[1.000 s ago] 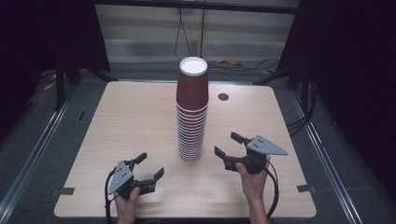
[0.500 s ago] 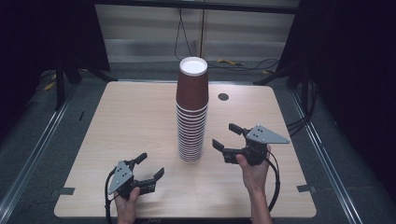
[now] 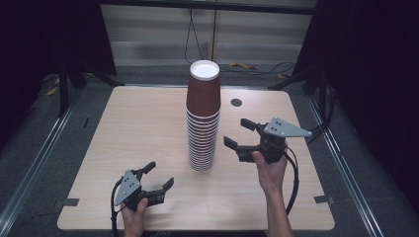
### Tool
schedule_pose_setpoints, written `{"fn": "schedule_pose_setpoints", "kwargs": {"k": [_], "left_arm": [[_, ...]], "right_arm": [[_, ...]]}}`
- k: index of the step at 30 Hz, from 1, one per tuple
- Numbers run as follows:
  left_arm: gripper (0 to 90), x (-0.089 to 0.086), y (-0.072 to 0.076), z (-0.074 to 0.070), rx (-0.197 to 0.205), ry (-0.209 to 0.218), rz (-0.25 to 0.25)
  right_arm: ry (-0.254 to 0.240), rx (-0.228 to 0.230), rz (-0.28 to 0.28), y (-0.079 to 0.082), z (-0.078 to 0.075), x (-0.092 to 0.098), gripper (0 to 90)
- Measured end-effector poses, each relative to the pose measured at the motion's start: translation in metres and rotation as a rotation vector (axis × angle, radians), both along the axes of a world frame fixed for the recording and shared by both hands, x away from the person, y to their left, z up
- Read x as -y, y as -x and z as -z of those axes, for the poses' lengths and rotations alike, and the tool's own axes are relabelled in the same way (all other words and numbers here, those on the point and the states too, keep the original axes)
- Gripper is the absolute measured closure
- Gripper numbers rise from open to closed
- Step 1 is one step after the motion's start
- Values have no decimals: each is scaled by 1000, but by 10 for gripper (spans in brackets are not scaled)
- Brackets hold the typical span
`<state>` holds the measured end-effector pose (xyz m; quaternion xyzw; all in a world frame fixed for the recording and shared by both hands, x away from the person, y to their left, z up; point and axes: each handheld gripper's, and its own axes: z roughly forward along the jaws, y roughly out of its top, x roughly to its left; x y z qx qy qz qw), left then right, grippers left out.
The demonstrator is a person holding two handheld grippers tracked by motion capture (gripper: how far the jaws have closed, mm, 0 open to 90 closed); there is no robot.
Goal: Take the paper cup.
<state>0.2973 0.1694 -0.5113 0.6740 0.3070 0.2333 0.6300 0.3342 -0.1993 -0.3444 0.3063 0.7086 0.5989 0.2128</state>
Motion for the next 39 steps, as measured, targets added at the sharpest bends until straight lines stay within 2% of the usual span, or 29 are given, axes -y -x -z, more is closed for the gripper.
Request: {"fn": "schedule_pose_setpoints", "kwargs": {"k": [11, 15, 17, 19, 22, 26, 34, 39], "left_arm": [[158, 0, 0, 0, -4, 5, -3], [158, 0, 0, 0, -4, 6, -3], [158, 0, 0, 0, -4, 6, -3], [158, 0, 0, 0, -4, 6, -3], [158, 1, 0, 0, -3, 2, -7], [158, 0, 0, 0, -3, 5, -2], [158, 1, 0, 0, -4, 1, -6], [158, 0, 0, 0, -4, 1, -3]], "right_arm": [[18, 29, -36, -6, -30, -9, 146], [24, 51, -33, -9, -46, -11, 134], [22, 46, -47, -12, -54, -13, 134], [42, 50, -52, -13, -61, -15, 134], [80, 42, -63, -18, -74, -21, 132], [104, 33, -75, -24, -85, -27, 131], [107, -10, -106, -35, -100, -36, 134], [125, -16, -118, -42, -107, -42, 133]]}}
